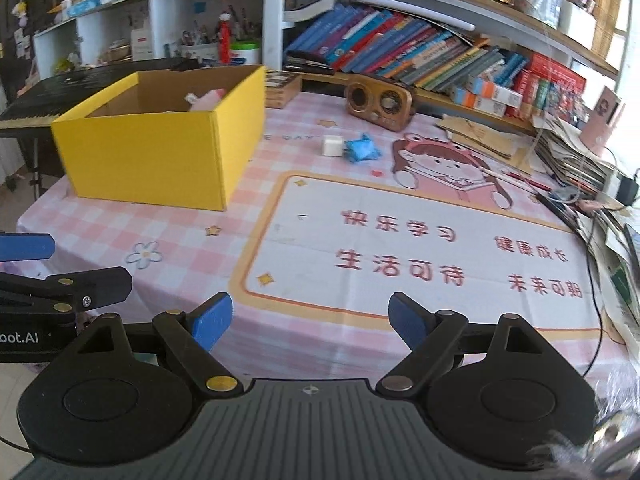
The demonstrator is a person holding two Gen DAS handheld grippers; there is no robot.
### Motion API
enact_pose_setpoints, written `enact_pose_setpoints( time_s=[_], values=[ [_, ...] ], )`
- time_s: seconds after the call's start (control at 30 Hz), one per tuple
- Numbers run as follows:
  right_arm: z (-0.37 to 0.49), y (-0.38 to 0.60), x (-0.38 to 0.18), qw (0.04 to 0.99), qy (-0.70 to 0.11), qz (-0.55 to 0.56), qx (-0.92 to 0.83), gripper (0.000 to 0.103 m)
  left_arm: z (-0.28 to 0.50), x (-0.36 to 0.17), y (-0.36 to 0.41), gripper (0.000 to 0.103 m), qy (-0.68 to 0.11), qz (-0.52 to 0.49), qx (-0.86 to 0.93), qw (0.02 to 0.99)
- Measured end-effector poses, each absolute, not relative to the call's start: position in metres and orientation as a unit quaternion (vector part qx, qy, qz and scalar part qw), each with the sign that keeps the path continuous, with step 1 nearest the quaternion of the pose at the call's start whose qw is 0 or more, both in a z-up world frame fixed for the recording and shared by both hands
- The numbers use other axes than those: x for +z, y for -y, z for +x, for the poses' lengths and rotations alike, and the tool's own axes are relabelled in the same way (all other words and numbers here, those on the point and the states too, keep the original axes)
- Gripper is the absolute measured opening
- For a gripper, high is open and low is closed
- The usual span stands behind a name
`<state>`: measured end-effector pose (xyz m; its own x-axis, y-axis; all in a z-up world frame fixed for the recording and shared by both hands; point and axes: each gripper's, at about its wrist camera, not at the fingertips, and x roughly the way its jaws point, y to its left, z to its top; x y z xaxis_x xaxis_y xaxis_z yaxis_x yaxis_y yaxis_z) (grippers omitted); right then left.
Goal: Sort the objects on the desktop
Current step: 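Move both open tools back from the box toward the desk items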
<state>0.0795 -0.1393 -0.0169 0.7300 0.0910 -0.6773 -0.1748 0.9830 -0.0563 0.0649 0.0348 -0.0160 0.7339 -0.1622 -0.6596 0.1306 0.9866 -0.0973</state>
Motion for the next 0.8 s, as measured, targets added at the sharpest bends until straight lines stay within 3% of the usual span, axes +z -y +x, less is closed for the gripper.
enact_pose_setpoints(
  time_s=[0.8],
  values=[
    [0.139,0.228,-0.028,0.918,-0.394,-0.041,0.019,0.085,0.139,-0.03,0.054,0.093,-0.381,-0.009,-0.14,0.914]
  ],
)
